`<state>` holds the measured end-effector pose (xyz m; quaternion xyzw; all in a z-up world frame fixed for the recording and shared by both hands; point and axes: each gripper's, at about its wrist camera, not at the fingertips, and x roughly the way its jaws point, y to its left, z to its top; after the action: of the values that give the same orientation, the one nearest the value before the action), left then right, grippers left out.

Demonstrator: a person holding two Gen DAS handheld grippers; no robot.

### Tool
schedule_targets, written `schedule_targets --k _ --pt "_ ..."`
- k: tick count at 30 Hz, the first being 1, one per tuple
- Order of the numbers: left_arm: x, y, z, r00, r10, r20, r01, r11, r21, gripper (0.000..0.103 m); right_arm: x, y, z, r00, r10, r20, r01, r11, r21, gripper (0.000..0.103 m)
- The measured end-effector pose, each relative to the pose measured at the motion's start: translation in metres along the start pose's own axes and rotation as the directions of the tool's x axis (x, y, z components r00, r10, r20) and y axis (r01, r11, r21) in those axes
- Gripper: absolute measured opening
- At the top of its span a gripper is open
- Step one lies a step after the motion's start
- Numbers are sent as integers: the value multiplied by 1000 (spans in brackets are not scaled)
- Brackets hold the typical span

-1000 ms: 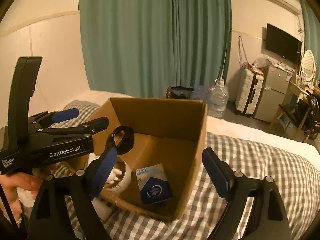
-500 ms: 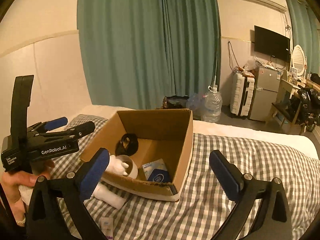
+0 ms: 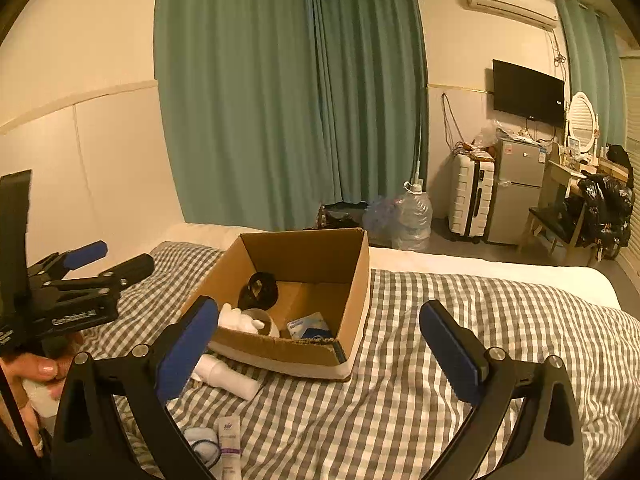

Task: Organize objects
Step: 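Withdraw both open grippers from the box toward the remaining items, then grasp the white sock with the left gripper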

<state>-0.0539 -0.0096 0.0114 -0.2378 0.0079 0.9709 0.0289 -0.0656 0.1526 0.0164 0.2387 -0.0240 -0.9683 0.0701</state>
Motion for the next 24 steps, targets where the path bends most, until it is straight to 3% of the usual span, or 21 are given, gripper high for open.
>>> schedule_targets --k 8,13,18,24 --pt "-50 5 -2 998 32 52 -31 999 -14 102 -35 4 1 999 21 35 -22 999 23 101" --pt "-68 7 -17 999 29 31 -29 999 -24 102 -47 14 -3 999 42 22 -42 999 1 101" --pt "-64 8 -37 998 -34 -62 30 998 -58 102 -44 25 -14 998 54 -24 -54 998 -33 101" --pt "-42 3 -70 985 -8 -171 4 1000 -24 102 -36 31 -36 995 61 -75 -65 996 -56 101"
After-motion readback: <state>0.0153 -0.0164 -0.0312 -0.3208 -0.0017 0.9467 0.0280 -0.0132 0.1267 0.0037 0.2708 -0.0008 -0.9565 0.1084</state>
